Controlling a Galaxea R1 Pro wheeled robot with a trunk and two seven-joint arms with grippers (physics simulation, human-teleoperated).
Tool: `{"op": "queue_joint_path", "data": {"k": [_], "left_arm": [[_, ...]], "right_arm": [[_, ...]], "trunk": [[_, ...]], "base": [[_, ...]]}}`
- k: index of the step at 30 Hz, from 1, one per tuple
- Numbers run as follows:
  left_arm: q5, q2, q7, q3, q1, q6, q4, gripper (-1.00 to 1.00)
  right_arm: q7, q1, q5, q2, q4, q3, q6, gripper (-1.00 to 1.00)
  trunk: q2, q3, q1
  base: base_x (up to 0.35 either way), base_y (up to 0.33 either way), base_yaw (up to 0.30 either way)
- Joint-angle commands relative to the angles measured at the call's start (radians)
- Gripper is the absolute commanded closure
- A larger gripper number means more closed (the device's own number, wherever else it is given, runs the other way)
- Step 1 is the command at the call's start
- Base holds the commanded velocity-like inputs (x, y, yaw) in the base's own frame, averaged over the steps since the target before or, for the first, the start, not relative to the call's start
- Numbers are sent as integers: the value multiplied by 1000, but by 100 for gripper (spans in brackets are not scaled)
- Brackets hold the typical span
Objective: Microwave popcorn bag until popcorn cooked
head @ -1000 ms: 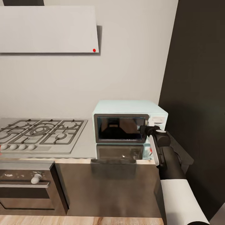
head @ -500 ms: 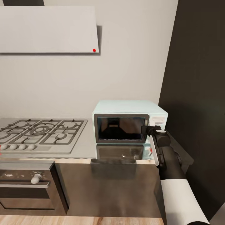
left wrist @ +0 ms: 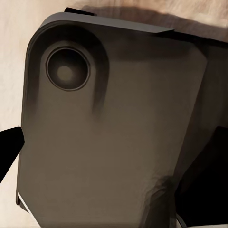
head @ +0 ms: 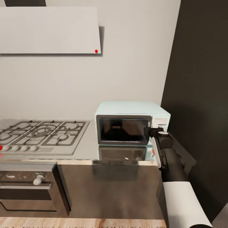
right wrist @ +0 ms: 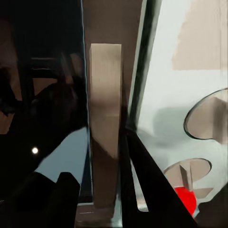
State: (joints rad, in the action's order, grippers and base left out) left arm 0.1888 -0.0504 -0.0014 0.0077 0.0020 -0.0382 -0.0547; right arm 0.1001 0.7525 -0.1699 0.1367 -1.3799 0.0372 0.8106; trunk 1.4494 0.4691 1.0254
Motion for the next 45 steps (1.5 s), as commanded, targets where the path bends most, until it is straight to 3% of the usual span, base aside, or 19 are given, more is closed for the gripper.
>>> {"op": "queue_joint_path", "data": {"k": [1, 9, 29, 42, 43, 45], "left_arm": [[6, 0, 0, 0, 0, -2, -1, -100], [6, 0, 0, 0, 0, -2, -1, -100], [6, 0, 0, 0, 0, -3, -1, -100], [6, 0, 0, 0, 0, -2, -1, -100], [6, 0, 0, 0, 0, -2, -1, -100], [6, 0, 0, 0, 0, -2, -1, -100]], "right_arm": [[-7, 1, 47, 1, -1, -4, 1, 100], [-8, 1, 47, 1, -1, -5, 1, 100], [-9, 1, 47, 0, -1, -4, 1, 100], [-12, 1, 47, 0, -1, -8, 5, 100], [-12, 1, 46, 0, -1, -9, 7, -100], [-13, 1, 47, 0, -1, -9, 9, -100]], "trunk": [[1, 1, 0], [1, 1, 0], [1, 1, 0], [1, 1, 0], [1, 1, 0], [1, 1, 0]], "base": [[-206, 184, 0], [-182, 161, 0], [-198, 3, 0], [-16, 0, 0], [0, 0, 0], [0, 0, 0]]}}
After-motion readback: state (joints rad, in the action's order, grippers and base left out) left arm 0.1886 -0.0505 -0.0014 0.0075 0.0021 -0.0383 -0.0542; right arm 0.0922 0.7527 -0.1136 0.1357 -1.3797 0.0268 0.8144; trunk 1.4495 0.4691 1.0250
